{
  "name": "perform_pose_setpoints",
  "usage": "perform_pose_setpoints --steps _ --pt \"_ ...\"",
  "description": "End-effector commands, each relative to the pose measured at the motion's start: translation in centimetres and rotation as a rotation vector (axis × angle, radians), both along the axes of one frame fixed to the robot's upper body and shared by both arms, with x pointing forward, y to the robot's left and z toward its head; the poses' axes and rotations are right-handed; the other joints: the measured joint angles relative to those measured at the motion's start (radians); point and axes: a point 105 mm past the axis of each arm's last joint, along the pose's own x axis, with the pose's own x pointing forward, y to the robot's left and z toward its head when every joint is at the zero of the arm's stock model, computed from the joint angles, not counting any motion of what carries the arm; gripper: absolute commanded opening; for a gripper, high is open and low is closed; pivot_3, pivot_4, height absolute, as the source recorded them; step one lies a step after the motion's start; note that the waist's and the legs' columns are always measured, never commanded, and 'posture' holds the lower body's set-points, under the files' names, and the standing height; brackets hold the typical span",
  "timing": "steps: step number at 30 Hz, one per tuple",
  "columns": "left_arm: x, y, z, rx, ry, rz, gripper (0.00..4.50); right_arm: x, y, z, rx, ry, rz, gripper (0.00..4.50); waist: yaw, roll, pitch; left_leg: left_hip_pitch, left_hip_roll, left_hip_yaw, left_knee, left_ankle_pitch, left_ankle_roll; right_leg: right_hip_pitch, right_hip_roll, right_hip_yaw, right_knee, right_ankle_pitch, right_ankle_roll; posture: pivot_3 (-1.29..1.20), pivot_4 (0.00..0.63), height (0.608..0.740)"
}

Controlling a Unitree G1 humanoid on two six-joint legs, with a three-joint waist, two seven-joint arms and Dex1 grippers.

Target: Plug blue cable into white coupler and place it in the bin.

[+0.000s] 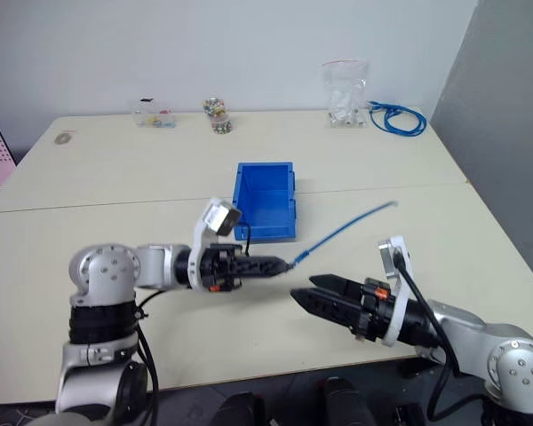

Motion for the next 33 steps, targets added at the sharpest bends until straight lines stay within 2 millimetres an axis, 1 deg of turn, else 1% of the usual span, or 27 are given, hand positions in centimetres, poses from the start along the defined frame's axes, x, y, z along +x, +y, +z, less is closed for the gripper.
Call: perform_pose_setpoints --steps 1,7,10,13,15,16,17,19,20,22,24,25,26,29,30,31,33 --pt "-1.2 -0.1 0.8 -0.032 -0.027 -0.025 0.27 0.2 0.5 1.9 0.104 0.026 0.005 4.41 0.005 0.0 0.0 0.0 0.0 -0.001 0.0 0.0 0.0 0.0 0.0 -0.002 0.0 0.0 0.0 0.0 0.15 0.74" --pt "-0.7 0.2 1.2 -0.055 -0.005 0.0 0.27 0.2 1.1 1.4 0.072 0.038 0.015 4.41 0.024 0.0 0.0 -0.001 -0.002 -0.001 0.001 0.0 0.0 0.0 0.001 -0.003 0.0 0.0 0.0 0.0 0.15 0.74" --pt "-0.4 0.5 1.5 -0.056 -0.008 0.007 0.27 -0.1 1.3 1.1 0.053 0.043 0.028 4.41 0.027 0.0 0.0 -0.002 -0.002 0.001 0.001 0.0 0.0 0.0 -0.001 0.0 -0.001 0.0 0.0 0.0 0.15 0.74" --pt "-0.2 0.6 1.7 -0.057 -0.006 0.011 0.27 0.1 1.3 0.9 0.053 0.052 0.015 4.41 0.028 0.0 0.0 -0.003 -0.002 0.001 0.001 0.0 0.0 0.0 -0.001 -0.001 -0.003 0.0 0.0 0.0 0.15 0.74" --pt "-0.4 0.6 1.6 -0.055 -0.003 0.006 0.27 0.5 1.2 0.8 0.055 0.057 -0.006 4.04 0.028 0.0 0.0 -0.003 -0.002 0.001 0.001 0.0 0.0 0.0 -0.001 -0.001 -0.003 0.0 0.0 0.0 0.15 0.74" --pt "-0.5 0.6 1.6 -0.053 -0.003 0.003 0.27 0.8 1.0 0.8 0.062 0.066 -0.02 4.01 0.028 0.0 0.0 -0.003 -0.002 0.001 0.001 0.0 0.0 0.0 -0.001 -0.001 -0.004 0.0 0.0 0.0 0.15 0.74" --pt "-0.6 0.6 1.5 -0.052 -0.003 0.0 0.27 0.9 0.8 0.8 0.065 0.069 -0.03 3.64 0.028 0.0 0.0 -0.003 -0.002 0.001 0.001 0.0 0.0 0.0 -0.001 -0.001 -0.004 0.0 0.0 0.0 0.15 0.74" --pt "-0.7 0.7 1.5 -0.05 -0.003 -0.001 0.27 1.1 0.6 0.7 0.063 0.071 -0.039 3.18 0.028 0.0 0.0 -0.003 -0.002 0.001 0.001 0.0 0.0 0.0 -0.001 -0.001 -0.003 0.0 0.0 0.0 0.15 0.74" --pt "-0.7 0.7 1.5 -0.05 -0.002 -0.002 0.27 1.1 0.6 0.7 0.061 0.071 -0.04 2.87 0.028 0.0 0.0 -0.003 -0.002 0.001 0.001 0.0 0.0 0.0 -0.001 -0.001 -0.003 0.0 0.0 0.0 0.15 0.74" --pt "-0.8 0.7 1.5 -0.049 -0.003 -0.004 0.27 1.0 0.6 0.7 0.064 0.073 -0.039 2.46 0.028 0.0 0.0 -0.003 -0.002 0.001 0.001 0.0 0.0 0.0 -0.001 -0.001 -0.003 0.0 0.0 0.0 0.15 0.74" --pt "-0.8 0.6 1.5 -0.05 -0.005 -0.004 0.27 1.0 0.6 0.7 0.065 0.076 -0.035 1.94 0.028 0.0 0.0 -0.003 -0.002 0.001 0.001 0.0 0.0 0.0 -0.001 -0.001 -0.003 0.0 0.0 0.0 0.15 0.74" --pt "-0.7 0.5 1.5 -0.05 -0.006 -0.003 0.27 0.9 0.7 0.7 0.064 0.077 -0.031 1.79 0.028 0.0 0.0 -0.003 -0.002 0.001 0.001 0.0 0.0 0.0 -0.001 -0.001 -0.003 0.0 0.0 0.0 0.15 0.74" --pt "-0.7 0.5 1.5 -0.05 -0.006 -0.001 0.27 0.8 0.7 0.7 0.063 0.076 -0.028 1.48 0.028 0.0 0.0 -0.003 -0.002 0.001 0.001 0.0 0.0 0.0 -0.001 -0.001 -0.003 0.0 0.0 0.0 0.15 0.74" --pt "-0.6 0.4 1.5 -0.049 -0.009 0.005 0.27 0.9 0.7 0.5 0.053 0.076 -0.03 0.97 0.028 0.0 0.0 -0.003 -0.002 0.001 0.001 0.0 0.0 0.0 -0.001 -0.001 -0.003 0.0 0.0 0.0 0.15 0.74" --pt "-0.6 0.4 1.5 -0.049 -0.01 0.006 0.27 1.0 0.7 0.5 0.051 0.077 -0.032 0.65 0.028 0.0 0.0 -0.003 -0.002 0.001 0.001 0.0 0.0 0.0 -0.001 -0.001 -0.004 0.0 0.0 0.0 0.15 0.74" --pt "-0.6 0.4 1.5 -0.049 -0.01 0.006 0.27 1.0 0.7 0.5 0.049 0.077 -0.034 0.54 0.028 0.0 0.0 -0.003 -0.002 0.001 0.001 0.0 0.0 0.0 -0.001 -0.001 -0.004 0.0 0.0 0.0 0.15 0.74" --pt "-0.6 0.4 1.4 -0.05 -0.012 0.007 0.27 1.0 0.6 0.4 0.047 0.077 -0.033 0.18 0.028 0.0 0.0 -0.003 -0.002 0.001 0.001 0.0 0.0 0.0 -0.001 -0.001 -0.004 0.0 0.0 0.0 0.15 0.74"
